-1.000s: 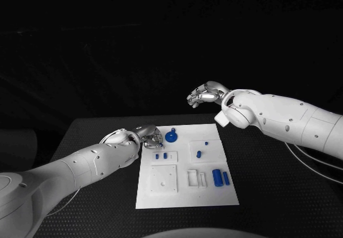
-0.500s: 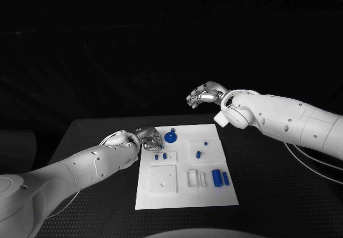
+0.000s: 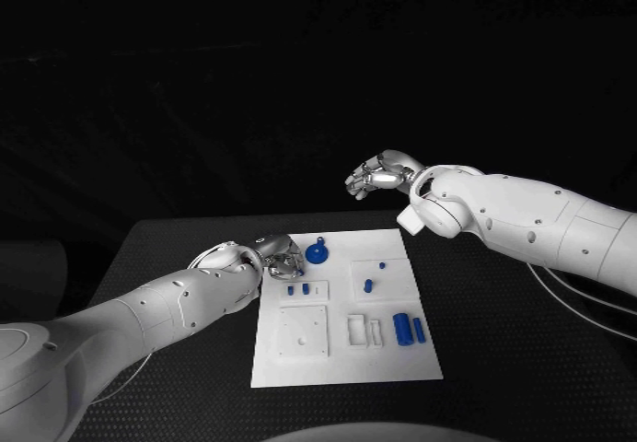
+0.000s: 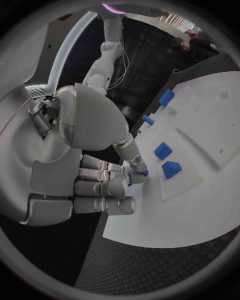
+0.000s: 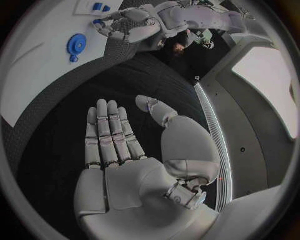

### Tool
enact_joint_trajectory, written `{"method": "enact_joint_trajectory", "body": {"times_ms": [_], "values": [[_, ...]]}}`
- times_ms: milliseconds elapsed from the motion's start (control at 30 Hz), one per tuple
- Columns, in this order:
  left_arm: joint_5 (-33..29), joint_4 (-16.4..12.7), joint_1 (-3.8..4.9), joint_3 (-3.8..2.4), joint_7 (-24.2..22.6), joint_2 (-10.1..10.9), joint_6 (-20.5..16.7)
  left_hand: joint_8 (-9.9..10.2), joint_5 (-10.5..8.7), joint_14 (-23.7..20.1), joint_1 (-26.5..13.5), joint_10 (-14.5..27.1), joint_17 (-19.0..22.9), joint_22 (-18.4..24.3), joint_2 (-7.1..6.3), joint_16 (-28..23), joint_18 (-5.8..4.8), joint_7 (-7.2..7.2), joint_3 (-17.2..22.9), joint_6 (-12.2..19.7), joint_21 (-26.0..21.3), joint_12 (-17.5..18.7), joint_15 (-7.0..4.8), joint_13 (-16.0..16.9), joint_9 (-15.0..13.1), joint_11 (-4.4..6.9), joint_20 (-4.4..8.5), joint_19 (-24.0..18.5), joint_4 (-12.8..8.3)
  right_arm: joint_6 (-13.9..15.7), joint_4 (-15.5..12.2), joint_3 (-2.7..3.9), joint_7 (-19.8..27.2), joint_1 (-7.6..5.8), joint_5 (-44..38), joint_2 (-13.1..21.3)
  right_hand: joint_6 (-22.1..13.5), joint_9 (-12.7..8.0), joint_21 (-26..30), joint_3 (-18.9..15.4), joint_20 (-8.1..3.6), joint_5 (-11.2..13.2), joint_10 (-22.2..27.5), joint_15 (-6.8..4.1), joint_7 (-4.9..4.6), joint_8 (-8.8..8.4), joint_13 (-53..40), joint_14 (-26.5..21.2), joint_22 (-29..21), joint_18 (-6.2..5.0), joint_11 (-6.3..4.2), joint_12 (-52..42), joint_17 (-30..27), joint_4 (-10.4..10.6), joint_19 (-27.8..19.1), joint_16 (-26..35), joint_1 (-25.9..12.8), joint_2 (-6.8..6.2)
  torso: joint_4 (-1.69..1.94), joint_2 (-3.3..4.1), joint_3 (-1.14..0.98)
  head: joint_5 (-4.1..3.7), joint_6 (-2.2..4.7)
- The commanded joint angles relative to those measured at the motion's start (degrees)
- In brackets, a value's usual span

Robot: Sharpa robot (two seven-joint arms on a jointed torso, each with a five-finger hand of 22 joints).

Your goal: Assemble the parts on the task board

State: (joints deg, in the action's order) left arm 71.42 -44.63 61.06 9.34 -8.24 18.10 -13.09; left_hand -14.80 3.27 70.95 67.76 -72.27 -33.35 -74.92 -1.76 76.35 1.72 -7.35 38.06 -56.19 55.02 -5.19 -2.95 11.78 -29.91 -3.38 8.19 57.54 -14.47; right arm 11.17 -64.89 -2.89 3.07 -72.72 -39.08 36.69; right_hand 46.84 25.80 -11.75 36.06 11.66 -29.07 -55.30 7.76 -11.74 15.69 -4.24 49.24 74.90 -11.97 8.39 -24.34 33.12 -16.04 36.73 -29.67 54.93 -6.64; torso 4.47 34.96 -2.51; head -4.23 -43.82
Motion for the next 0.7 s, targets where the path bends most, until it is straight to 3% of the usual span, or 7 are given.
{"method": "enact_joint_trajectory", "body": {"times_ms": [33,700], "values": [[-0.45,-0.07,-0.12,0.01,-0.18,-0.33,0.69,-0.23,0.22,-0.03,-0.09,-0.33,0.08,-0.68,0.24,-0.34,5.61,-0.05,0.3,-0.17,0.11,0.25,-0.08,0.03,-0.07,-0.11,0.31,0.07,0.18,-0.14,-0.03,0.03,0.52,-0.01,0.0,-0.03,-0.43,-0.1,0.37,0.39,0.01,-0.27,-0.41,0.16,0.04,0.33,0.09,-0.24,1.41,0.9,0.0,-0.21,-0.09,0.08,0.35,-0.37,0.25,-0.28,0.0,0.0,-0.03,-0.03,0.0],[0.37,1.59,-0.4,0.3,4.9,-2.41,5.22,0.0,0.09,-0.16,-0.51,0.04,0.13,-0.73,0.39,-0.37,5.51,-0.25,0.32,0.31,0.1,0.66,0.08,-0.12,0.12,-0.27,0.25,-0.06,0.35,-0.16,-0.07,0.03,0.52,-0.01,0.03,-0.24,-0.42,-0.11,0.39,0.4,0.0,-0.28,-0.41,0.16,0.05,0.34,0.09,-0.24,1.4,0.91,0.0,-0.22,-0.1,0.08,0.36,-0.38,0.26,-0.26,-0.07,0.01,-0.06,-0.24,0.01]]}}
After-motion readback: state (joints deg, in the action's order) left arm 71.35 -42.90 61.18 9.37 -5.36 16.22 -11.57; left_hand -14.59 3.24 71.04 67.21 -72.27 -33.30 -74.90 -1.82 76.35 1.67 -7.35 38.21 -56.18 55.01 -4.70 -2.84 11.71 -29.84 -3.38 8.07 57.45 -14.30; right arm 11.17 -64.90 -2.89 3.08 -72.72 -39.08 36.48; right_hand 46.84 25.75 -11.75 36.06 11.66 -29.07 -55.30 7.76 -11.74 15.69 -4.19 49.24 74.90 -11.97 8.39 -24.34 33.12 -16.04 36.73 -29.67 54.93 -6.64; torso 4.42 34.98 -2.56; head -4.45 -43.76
